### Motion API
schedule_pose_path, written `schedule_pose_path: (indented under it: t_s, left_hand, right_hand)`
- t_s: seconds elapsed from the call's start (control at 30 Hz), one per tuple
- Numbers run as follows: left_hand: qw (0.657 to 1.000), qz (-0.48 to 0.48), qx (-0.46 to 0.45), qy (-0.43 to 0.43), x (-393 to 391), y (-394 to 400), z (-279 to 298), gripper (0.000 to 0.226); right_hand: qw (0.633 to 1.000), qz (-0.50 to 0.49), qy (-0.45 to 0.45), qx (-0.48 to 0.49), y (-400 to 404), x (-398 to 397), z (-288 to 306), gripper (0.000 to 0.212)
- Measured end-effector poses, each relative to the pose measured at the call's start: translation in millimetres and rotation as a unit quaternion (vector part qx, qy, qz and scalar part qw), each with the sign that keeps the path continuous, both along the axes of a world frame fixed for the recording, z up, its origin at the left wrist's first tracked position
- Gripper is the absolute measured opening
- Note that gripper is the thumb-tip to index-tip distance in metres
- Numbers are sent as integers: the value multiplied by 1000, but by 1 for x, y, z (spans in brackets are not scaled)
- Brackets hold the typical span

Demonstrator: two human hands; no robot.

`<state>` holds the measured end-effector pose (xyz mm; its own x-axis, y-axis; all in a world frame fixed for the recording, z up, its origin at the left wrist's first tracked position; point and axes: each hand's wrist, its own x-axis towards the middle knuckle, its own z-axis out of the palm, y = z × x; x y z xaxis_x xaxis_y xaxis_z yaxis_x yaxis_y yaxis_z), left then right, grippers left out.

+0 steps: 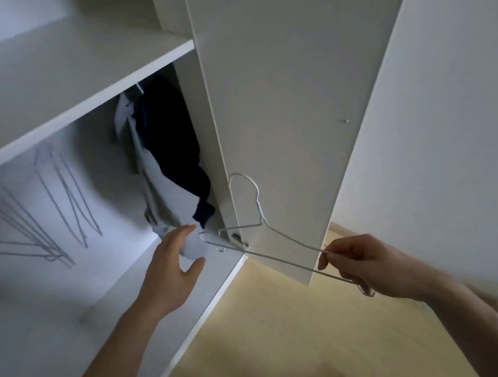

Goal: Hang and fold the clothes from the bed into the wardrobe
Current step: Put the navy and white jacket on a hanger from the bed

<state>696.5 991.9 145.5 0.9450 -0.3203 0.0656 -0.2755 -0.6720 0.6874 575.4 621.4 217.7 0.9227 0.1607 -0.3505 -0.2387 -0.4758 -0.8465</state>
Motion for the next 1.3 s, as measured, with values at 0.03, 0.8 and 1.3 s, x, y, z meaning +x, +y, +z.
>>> schedule_pose_path:
  t_s: [0.03,0.8,1.3]
  left_hand:
    - [1000,-23,4,16,-4,-12,-3,63]
    - [900,-379,-111,185,-392,-477,-12,29]
    - [781,-581,78,214,-618,-762,-69,17]
  right_hand:
    - [1000,-23,2,9,-11,-23,1,31]
    - [831,-543,40,-111,-231,-632,-57,25]
    - [615,-779,34,-115,-307,-874,-101,32]
